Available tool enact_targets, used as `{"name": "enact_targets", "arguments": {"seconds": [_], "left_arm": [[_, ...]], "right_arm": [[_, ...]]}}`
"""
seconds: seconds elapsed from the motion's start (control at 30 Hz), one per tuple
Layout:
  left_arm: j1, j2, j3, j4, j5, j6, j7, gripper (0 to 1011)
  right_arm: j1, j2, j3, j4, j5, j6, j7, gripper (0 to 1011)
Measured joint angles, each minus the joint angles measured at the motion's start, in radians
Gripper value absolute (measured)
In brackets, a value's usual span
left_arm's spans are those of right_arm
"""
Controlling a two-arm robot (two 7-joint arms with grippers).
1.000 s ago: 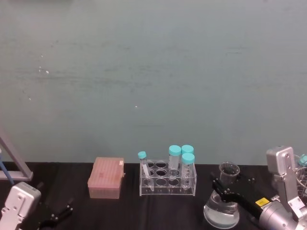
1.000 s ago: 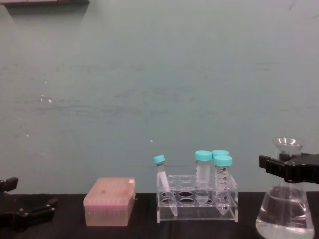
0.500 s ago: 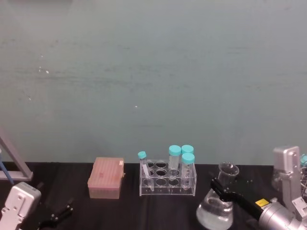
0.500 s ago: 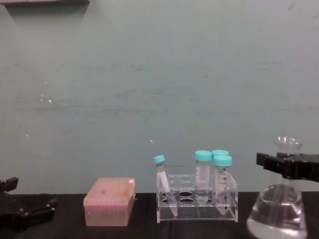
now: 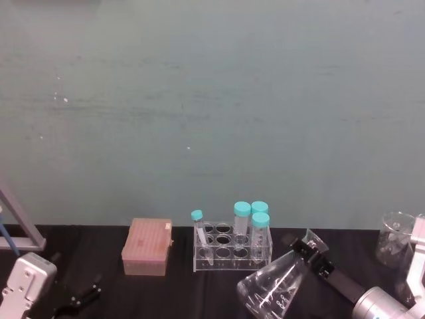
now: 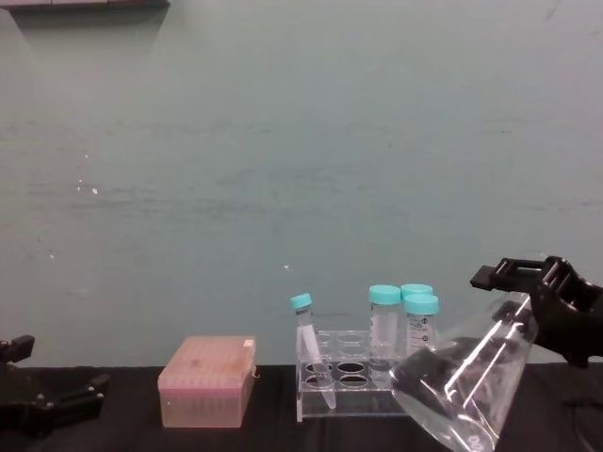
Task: Pick up the beaker with the right gripper, shake it three times, and then put it down.
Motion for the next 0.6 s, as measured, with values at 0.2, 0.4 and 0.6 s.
{"name": "enact_targets", "arguments": {"seconds": [0.2,0.4,0.6], "left_arm": [[0.0,0.0,0.0,0.0,0.0,0.0,0.0,1000],[0.0,0.0,0.0,0.0,0.0,0.0,0.0,1000],[0.0,0.0,0.0,0.0,0.0,0.0,0.0,1000]], "right_arm": [[-0.003,-0.007,0.008,-0.001,0.03,-0.002,-0.022,451],[0.009,0.107,-0.095,0.0,-0.165,-0.177,0.032,451],[0.038,0.258,-0.234,0.015,-0.461,-0.393,0.052,451]]}}
